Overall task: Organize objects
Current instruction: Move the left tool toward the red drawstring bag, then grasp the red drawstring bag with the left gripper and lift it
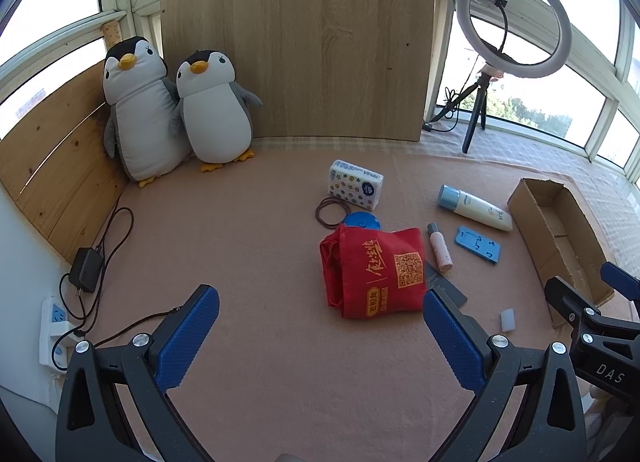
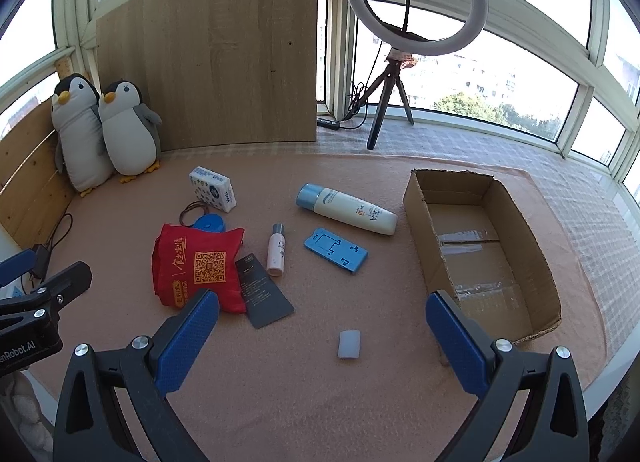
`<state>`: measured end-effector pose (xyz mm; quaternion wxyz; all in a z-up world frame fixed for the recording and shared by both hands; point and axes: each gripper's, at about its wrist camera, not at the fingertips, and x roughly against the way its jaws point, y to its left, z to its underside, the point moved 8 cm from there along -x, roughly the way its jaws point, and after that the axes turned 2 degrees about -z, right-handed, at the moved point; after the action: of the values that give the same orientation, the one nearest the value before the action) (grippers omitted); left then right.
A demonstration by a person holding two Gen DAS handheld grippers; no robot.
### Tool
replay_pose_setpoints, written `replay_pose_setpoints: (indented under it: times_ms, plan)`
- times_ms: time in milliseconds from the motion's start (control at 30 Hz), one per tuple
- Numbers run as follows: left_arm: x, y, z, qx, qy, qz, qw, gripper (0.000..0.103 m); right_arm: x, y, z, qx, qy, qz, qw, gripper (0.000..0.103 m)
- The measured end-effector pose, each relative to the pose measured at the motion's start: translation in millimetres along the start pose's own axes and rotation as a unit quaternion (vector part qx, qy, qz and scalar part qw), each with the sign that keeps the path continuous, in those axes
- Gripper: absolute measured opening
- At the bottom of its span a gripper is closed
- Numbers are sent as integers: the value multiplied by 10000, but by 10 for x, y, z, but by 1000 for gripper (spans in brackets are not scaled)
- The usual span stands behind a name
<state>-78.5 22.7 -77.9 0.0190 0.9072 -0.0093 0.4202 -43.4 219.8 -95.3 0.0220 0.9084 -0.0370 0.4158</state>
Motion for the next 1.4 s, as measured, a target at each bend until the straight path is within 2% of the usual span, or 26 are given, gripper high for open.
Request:
replay_pose_setpoints:
  times_ms: [367,700,800,867,1133,1400]
  plan:
    - [-309,61,66,-44,237,158,9996,103,-211,-26,7,-47,253,-152,9996,102]
    - [-660,75,-8,-27,339,306,9990,103,-516,47,-112,-164,464,-685,9964,101]
    - [-815,79,-116,-45,366,250,9990,98,-640,81,-187,-215,554,-863,9945,94]
    - [-936,74,-209,-23,406,225,9989,91,-729,101,-212,-288,682,-994,9923,87]
    - [-1452,-222,-451,-154,683,415,9967,74,-822,38,-185,-390,835,-956,9911,86]
    - [-1822,-554,-383,-461,1097,650,9908,56,-785,-170,-112,-548,865,-776,9917,86]
